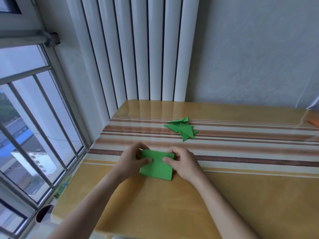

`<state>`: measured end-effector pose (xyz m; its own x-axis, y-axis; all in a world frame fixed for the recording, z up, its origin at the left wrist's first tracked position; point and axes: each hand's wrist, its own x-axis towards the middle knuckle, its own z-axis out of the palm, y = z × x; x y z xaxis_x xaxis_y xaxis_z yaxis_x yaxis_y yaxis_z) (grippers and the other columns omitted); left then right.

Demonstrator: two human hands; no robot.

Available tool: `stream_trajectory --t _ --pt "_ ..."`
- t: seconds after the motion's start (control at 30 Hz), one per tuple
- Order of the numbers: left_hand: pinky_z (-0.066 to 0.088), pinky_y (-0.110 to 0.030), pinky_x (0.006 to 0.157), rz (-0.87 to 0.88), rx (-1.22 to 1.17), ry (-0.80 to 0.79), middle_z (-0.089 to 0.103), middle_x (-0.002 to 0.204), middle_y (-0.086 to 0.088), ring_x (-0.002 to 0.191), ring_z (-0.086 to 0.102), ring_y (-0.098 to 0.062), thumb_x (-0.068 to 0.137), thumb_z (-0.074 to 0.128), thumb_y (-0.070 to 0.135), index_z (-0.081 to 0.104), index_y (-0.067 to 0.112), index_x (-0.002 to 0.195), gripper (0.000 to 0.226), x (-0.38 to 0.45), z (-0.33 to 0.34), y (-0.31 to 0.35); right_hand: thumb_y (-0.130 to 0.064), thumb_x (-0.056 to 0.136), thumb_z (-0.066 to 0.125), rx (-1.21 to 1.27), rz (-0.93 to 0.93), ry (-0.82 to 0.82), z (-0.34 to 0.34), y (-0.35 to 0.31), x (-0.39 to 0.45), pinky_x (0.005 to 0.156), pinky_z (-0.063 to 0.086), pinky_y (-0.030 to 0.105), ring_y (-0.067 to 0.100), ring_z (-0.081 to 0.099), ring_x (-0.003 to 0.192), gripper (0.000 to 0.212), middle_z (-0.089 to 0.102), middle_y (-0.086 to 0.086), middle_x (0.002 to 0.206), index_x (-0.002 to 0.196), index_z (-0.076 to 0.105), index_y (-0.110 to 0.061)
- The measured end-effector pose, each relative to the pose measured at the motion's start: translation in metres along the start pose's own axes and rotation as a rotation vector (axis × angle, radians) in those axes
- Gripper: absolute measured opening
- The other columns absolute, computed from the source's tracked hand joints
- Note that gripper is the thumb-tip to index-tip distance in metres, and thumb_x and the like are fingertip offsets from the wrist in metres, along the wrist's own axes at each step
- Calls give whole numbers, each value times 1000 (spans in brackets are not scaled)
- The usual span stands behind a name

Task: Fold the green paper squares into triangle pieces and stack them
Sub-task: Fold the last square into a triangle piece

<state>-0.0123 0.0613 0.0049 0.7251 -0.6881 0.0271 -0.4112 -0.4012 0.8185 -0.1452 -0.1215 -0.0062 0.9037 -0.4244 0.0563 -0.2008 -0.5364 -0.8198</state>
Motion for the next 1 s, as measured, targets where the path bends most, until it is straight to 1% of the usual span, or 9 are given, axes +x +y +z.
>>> stream_trajectory --t 0.07,0.13,0.3,0.47,0.6,0.73,0.87,0.93,1.0 --pt "63 -40 75 -79 -233 47 72 90 -3 83 71 -21 93 76 13 67 16 103 14 7 7 1 -35 94 76 89 45 94 -3 6 16 93 57 37 12 67 105 22 74 -8 111 111 72 -23" --pt "62 -37 70 -106 -283 122 72 82 1 75 69 -15 98 70 16 70 14 98 2 15 16 4 -30 95 76 194 103 174 -7 8 29 88 53 29 10 66 103 18 72 -6 106 108 70 -20" --pt "56 -35 57 -119 -259 122 68 61 0 56 65 -16 103 63 26 69 12 91 19 35 33 13 -29 94 76 339 140 301 -6 20 49 71 48 33 31 68 78 15 74 11 83 89 72 -16" --pt "50 -23 48 -113 -257 260 68 64 -3 49 64 -9 104 60 21 66 12 95 14 54 42 17 -15 100 68 412 65 248 -4 28 47 58 57 32 23 72 67 3 77 5 87 102 67 -17" --pt "50 -29 48 -111 -256 274 68 63 -3 50 63 -13 104 60 26 65 16 93 16 65 42 8 -13 102 64 462 -17 196 -7 27 44 59 59 39 26 70 61 32 78 8 91 126 53 -31" --pt "48 -26 48 -109 -383 304 66 66 -1 52 64 -15 108 54 23 65 15 90 22 65 42 4 -10 105 58 386 -100 145 -8 28 44 59 57 36 21 70 66 21 74 -5 101 111 67 -28" --pt "47 -20 48 -95 -401 320 57 71 -6 61 57 -16 110 47 18 57 7 86 28 64 42 0 5 102 43 341 -102 136 -8 30 43 55 48 25 5 46 55 40 55 -21 58 111 75 -19" --pt "49 -20 50 -100 -443 305 61 78 -8 67 59 -20 110 47 15 60 10 91 24 65 42 -2 6 97 44 328 -121 103 -9 31 42 51 47 39 24 51 56 48 64 -19 69 114 74 -27" --pt "53 -23 52 -99 -483 269 68 91 -6 76 66 -21 106 55 13 65 16 102 11 66 40 -4 2 94 50 350 -124 61 -8 30 44 71 56 61 48 65 83 47 76 -12 105 115 73 -33"
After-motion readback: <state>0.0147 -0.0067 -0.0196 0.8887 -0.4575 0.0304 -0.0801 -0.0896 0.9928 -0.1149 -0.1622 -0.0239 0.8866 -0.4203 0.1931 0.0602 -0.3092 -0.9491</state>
